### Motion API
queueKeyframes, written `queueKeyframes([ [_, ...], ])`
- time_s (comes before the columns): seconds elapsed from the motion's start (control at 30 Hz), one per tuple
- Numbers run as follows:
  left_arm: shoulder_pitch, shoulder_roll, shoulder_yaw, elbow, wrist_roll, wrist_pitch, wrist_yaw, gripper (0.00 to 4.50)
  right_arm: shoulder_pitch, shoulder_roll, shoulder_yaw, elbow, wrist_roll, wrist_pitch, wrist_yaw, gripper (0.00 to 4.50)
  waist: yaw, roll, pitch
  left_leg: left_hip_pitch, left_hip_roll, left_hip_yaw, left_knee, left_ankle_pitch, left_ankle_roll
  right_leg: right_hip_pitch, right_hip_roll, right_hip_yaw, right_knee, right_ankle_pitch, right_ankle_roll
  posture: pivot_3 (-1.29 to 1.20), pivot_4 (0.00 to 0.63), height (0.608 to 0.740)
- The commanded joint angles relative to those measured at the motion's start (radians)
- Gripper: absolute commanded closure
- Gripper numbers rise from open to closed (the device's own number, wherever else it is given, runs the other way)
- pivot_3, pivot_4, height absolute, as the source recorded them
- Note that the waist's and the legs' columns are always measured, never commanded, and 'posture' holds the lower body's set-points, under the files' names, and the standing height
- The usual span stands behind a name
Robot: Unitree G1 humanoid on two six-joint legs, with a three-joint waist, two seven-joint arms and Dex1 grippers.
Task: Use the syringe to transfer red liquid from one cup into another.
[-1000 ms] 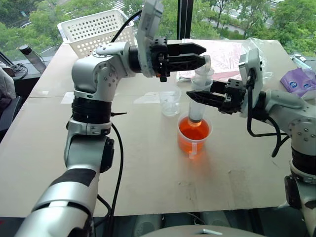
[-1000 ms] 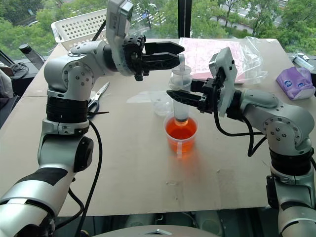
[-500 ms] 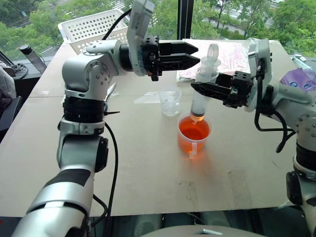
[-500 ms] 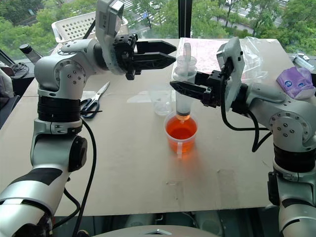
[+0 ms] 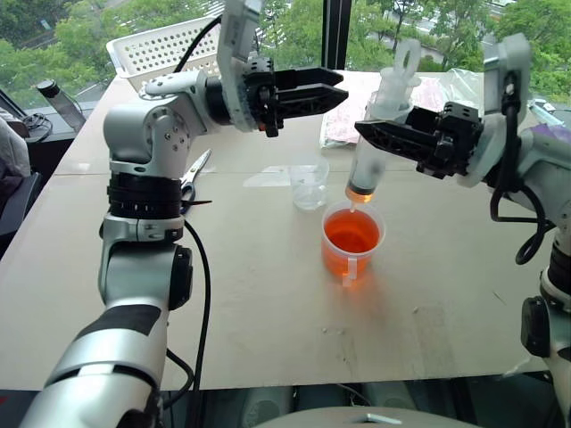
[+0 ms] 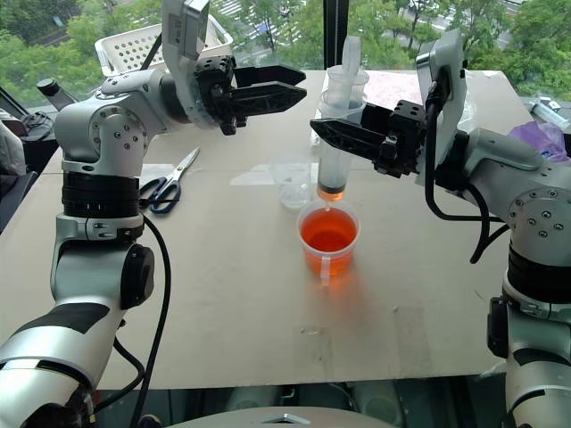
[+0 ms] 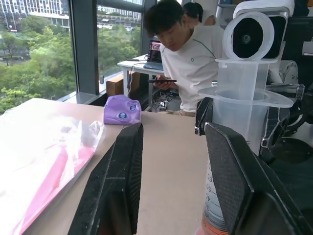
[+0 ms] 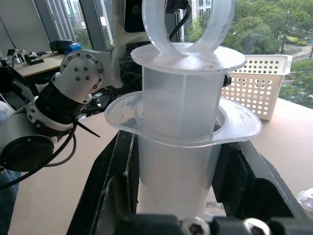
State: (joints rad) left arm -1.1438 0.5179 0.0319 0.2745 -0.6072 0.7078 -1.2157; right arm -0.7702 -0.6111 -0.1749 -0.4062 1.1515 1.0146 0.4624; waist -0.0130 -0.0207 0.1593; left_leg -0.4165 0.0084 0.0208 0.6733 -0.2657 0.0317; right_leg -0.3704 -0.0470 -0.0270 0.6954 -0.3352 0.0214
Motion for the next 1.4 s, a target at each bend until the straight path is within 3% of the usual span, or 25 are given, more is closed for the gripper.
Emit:
queueKeyframes([
  [0.03,-0.042,0.009,0.038,0.018,0.009,-0.033,0.027,2.51,0.004,-0.009,-0.023,-0.018,0.021,-0.012,0.003,2.94,0.000,0.000,0.000,0.000,0.000,0.000,0.000,0.000,0.000,0.000,0.000,0.000,0.000,0.000,0.000,0.00,0.150,0.740],
  [0.23,-0.051,0.013,0.040,0.055,0.034,-0.057,0.057,2.51,0.012,-0.011,-0.013,0.002,-0.003,-0.024,0.029,2.94,0.000,0.000,0.000,0.000,0.000,0.000,0.000,0.000,0.000,0.000,0.000,0.000,0.000,0.000,0.000,0.00,0.150,0.740],
  [0.4,-0.070,0.014,0.050,0.105,0.059,-0.096,0.087,2.51,-0.096,0.012,0.002,0.088,-0.055,-0.063,0.050,2.94,-0.002,0.000,0.000,0.000,0.000,0.000,0.000,0.000,0.000,0.000,0.000,0.000,0.000,0.000,0.000,0.00,0.150,0.740],
  [0.8,-0.115,0.030,0.083,0.231,0.110,-0.197,0.113,2.51,-0.252,0.208,0.160,0.387,-0.431,-0.360,0.090,2.94,-0.004,0.000,0.000,-0.001,0.000,0.001,-0.001,0.000,0.000,-0.001,0.000,0.000,0.000,0.000,0.000,0.00,0.150,0.740],
  [1.07,-0.159,0.025,0.091,0.321,0.134,-0.254,0.125,2.51,-0.292,0.325,0.191,0.514,-0.552,-0.468,0.123,2.94,-0.008,0.000,0.000,-0.001,0.000,0.001,-0.002,0.000,0.000,-0.002,0.000,0.000,0.001,0.000,0.000,0.00,0.150,0.740],
  [1.4,-0.171,-0.004,0.093,0.340,0.131,-0.248,0.116,2.51,-0.287,0.369,0.232,0.537,-0.635,-0.493,0.198,2.94,-0.028,0.000,0.000,-0.001,0.000,0.001,-0.002,0.000,0.000,-0.002,0.000,0.000,0.001,0.000,0.000,0.00,0.150,0.740],
])
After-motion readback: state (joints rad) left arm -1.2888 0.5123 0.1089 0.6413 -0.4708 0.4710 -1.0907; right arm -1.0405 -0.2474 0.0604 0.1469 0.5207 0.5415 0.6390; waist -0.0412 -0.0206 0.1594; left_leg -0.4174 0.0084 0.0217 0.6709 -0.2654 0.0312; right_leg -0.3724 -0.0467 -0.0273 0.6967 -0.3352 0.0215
